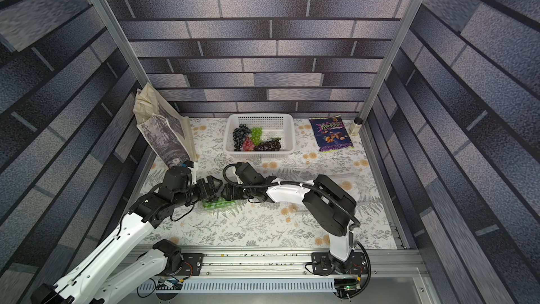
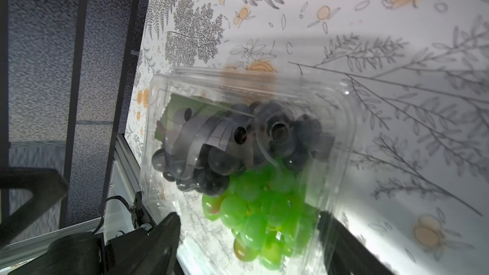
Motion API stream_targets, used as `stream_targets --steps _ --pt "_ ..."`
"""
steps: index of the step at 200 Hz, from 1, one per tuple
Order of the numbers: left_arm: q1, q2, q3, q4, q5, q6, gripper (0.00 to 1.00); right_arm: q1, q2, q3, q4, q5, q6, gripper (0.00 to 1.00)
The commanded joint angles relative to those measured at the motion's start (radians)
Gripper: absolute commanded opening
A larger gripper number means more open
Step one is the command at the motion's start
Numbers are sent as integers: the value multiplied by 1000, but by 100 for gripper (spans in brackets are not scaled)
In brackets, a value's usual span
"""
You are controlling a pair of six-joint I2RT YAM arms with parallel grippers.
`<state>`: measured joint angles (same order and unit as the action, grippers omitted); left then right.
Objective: Pack grapes into containers
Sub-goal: Move the packing box to the center of the board.
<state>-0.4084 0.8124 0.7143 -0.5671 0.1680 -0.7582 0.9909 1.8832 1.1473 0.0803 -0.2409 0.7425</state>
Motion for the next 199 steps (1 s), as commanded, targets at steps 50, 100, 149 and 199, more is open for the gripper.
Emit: stream_targets --steps 50,100,149,199 --pt "149 -93 62 -164 14 31 91 33 105 94 77 -56 61 81" --pt "196 -86 40 -136 73 39 91 43 98 72 108 -77 83 80" --pt "83 -4 58 -65 53 63 91 17 -107 -63 -44 76 -6 81" --pt "-237 206 93 91 -63 27 90 -69 -435 -183 -417 341 -148 82"
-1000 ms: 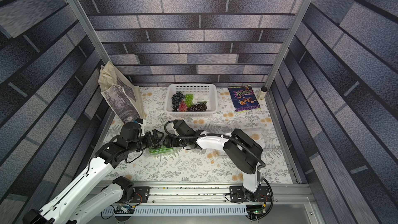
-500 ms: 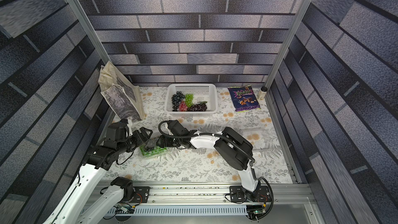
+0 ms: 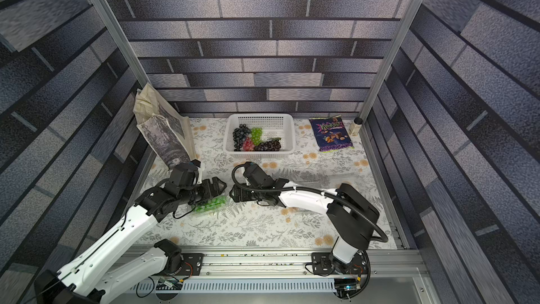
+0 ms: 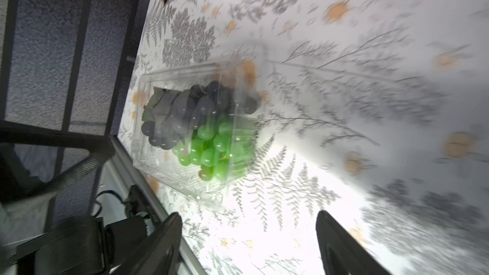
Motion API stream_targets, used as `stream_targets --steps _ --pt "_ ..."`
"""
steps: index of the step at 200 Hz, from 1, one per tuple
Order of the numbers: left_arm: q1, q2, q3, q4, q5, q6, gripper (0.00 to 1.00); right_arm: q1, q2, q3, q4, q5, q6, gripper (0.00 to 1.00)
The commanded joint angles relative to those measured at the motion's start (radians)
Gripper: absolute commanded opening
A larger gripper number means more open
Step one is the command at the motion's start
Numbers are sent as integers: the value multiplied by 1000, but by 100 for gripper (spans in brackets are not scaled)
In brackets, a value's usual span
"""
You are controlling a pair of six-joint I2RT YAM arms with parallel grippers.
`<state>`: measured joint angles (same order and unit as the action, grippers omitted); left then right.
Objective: Pack grapes into containers
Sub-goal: Move the packing box to the center of the board.
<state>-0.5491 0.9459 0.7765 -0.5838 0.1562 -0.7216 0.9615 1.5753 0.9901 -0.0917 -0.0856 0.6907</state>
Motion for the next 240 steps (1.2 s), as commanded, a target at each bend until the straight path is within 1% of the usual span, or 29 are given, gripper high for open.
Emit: stream_targets --steps 1,16,28,45,71,89,108,136,159,211,240 --pt "-100 77 30 112 -51 -11 90 -42 -133 -27 -254 188 -99 82" --pt "-158 140 31 150 -62 -30 89 -64 -203 -42 -375 282 -122 83" --pt "-185 178 17 191 -62 -59 89 -85 -251 -67 -438 315 -128 84" --pt "-194 214 -11 244 -43 -98 89 -120 -313 -119 -475 326 -118 87" --pt "-196 247 -46 276 -46 -139 89 -165 -362 -200 -458 306 -101 88" --pt "-188 258 -68 281 -60 -154 89 -180 -344 -235 -426 287 -99 89" --pt "-150 260 -103 285 -56 -172 89 -188 -303 -248 -378 273 -100 90" --pt "-85 256 -166 311 -25 -188 89 -191 -230 -227 -326 262 -111 91" --pt "-53 239 -194 306 -17 -185 89 -191 -162 -202 -280 215 -114 90" --pt "-36 173 -194 272 -14 -170 89 -187 -86 -152 -192 117 -98 86" --pt "-40 135 -158 239 -15 -157 89 -163 -48 -110 -170 99 -94 85"
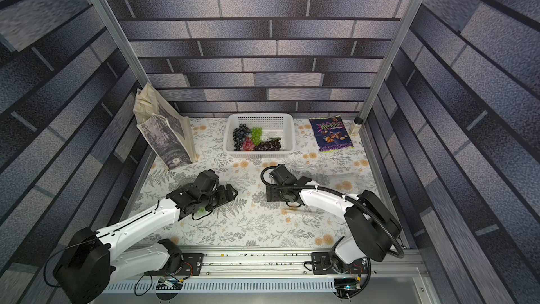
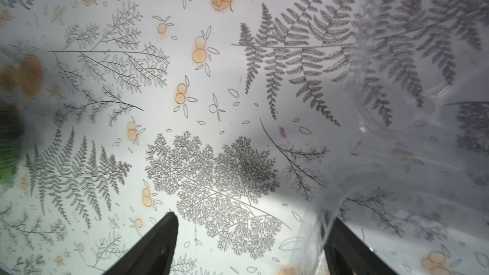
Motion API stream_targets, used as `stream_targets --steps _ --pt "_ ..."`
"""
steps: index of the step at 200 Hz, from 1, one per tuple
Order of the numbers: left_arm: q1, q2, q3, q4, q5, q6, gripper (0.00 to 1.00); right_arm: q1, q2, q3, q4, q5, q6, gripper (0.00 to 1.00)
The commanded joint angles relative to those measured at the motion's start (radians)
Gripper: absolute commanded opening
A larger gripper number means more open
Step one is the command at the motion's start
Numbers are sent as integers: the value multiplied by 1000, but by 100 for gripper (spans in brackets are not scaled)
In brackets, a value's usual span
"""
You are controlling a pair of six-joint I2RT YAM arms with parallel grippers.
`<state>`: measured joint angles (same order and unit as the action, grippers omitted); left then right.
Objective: Pack grapes into containers
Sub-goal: Move the packing box to the center of the board.
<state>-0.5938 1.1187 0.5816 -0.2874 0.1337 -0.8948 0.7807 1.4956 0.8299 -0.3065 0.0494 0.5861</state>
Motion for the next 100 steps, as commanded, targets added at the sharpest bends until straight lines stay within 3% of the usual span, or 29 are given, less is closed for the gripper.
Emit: stream_targets --steps 1,100 --pt "4 -38 39 -60 7 16 89 19 35 52 46 -36 11 85" --pt "119 -256 104 -281 -5 44 90 130 271 306 109 -102 11 84"
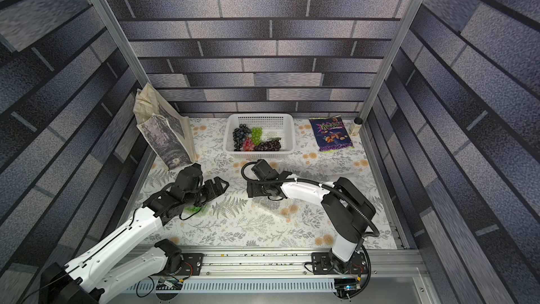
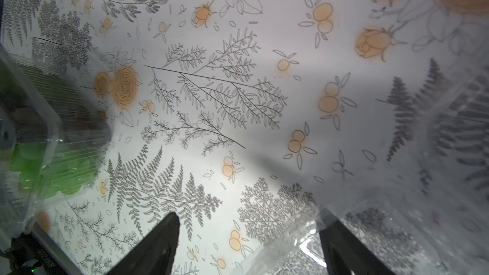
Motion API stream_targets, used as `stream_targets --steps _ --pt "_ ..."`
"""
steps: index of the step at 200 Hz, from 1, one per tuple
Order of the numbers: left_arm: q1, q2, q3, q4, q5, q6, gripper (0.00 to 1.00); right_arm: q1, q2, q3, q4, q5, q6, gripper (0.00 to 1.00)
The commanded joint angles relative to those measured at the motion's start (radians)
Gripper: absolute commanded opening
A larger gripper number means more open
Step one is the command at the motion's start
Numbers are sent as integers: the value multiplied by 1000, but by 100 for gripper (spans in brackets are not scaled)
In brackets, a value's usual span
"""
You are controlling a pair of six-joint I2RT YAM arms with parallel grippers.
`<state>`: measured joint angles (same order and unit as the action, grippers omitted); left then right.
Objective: Pack grapes into containers
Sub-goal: Move the packing box to the center of the board.
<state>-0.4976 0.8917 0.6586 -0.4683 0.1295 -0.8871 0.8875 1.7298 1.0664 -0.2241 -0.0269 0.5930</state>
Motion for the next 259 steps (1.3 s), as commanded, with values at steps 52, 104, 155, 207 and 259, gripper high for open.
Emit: stream_targets --steps 52,104,155,207,259 --pt "23 -18 31 -111 1 52 90 55 25 87 42 -47 23 83" --pt "-120 185 124 -36 -58 104 90 11 -291 -97 -119 91 19 86" --pt "-153 428 206 81 -21 145 89 -64 -533 -301 -250 166 99 84" --pt "-158 528 197 174 -27 139 89 -74 -513 -414 -153 159 144 82" --pt "-201 556 199 200 -26 120 89 -75 -408 -397 -62 137 115 82"
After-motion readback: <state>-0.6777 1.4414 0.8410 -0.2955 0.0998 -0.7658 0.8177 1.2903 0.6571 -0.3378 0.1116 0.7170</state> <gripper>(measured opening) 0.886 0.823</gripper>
